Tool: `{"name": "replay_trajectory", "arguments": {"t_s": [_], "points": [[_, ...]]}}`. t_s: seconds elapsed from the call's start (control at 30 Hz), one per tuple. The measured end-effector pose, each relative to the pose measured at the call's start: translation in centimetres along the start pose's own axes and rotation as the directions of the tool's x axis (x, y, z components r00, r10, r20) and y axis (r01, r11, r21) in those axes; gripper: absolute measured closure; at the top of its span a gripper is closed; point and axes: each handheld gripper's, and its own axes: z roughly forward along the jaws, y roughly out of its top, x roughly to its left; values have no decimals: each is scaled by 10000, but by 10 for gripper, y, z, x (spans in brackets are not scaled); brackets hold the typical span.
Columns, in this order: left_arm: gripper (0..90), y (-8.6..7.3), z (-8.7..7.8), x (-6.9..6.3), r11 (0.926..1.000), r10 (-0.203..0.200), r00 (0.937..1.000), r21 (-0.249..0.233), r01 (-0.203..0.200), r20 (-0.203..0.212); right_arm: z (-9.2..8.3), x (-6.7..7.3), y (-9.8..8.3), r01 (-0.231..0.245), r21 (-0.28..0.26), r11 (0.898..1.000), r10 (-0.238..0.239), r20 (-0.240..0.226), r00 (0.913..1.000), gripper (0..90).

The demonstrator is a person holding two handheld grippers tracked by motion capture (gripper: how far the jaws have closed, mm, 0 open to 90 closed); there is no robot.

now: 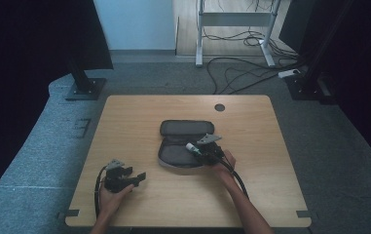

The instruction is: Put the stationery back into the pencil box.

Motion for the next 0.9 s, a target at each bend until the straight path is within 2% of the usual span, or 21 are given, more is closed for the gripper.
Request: {"name": "replay_trajectory", "arguments": {"t_s": [0.4, 0.53, 0.63, 0.7, 0.9], "points": [[264, 0, -1, 1, 10000, -97, 10000, -20, 97, -12, -15, 2, 5, -428, -713, 9965, 426, -47, 9991, 468], [263, 0, -2, 0, 10000, -79, 10000, -5, 79, -33, -25, 0, 5, -916, -1178, 9888, 880, -353, 9955, 434], [264, 0, -1, 1, 10000, -77, 10000, -5, 77, -50, -32, -2, 4, -1349, -1517, 9792, 1264, -647, 9899, 414], [264, 0, -1, 0, 10000, -62, 10000, 8, 62, -77, -37, -2, 2, -1413, -1687, 9755, 1311, -701, 9889, 400], [264, 0, -1, 0, 10000, -25, 10000, 13, 25, -38, -46, -1, -7, -1536, -1722, 9730, 1414, -809, 9866, 378]]}}
